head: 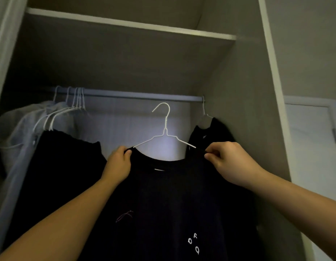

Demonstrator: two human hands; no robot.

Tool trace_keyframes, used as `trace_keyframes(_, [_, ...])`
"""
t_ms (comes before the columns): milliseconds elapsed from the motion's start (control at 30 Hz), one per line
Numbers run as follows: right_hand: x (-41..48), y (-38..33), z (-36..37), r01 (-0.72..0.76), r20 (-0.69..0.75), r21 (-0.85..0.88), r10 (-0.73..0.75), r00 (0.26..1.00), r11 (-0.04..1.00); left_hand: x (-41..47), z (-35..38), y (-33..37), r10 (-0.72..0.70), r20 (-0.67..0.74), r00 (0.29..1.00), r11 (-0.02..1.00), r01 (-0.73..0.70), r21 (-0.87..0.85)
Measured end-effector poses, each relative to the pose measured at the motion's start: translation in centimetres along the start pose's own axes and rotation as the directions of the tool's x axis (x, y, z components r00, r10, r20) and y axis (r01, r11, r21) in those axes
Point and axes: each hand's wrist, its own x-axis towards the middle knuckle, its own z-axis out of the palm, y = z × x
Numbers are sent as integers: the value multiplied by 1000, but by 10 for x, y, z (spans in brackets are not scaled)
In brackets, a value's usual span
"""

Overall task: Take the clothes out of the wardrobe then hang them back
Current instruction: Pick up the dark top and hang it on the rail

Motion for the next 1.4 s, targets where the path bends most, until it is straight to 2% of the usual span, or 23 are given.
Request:
trace_keyframes(233, [67,-13,0,-53,-61,-161,44,997,986,93,56,-8,18,25,1000,992,-15,-124])
trace_keyframes(367, [109,-33,4,-82,-95,-212,64,993,974,149,68,-12,63,32,997,993,-59,-102])
trace_keyframes(533, [162,-63,17,-121,-136,-187,96,986,975,205,66,-21,7,39,999,999,-5,-47])
trace_keyframes(700, [200,-87,41,-115,-244,-219,60,968,969,236,61,-34,-43,-13,999,987,41,-153])
trace_keyframes(933, [219,-115,76,-127,-155,-191,98,983,973,227,67,-52,76,74,994,882,-33,-469])
trace_keyframes(1067, [217,-115,91,-172,-58,-145,165,985,975,209,69,-49,151,145,978,857,-56,-513])
trace_keyframes(1200, [215,-109,91,-194,-70,-139,186,980,971,201,70,-45,162,199,967,850,-34,-525])
trace_keyframes(1300, [210,-109,91,-167,-106,-259,144,984,951,199,70,-41,161,194,968,848,-35,-529])
trace_keyframes(1400, [194,-117,93,-59,-105,-544,1,994,837,195,73,-35,182,184,966,856,-63,-514])
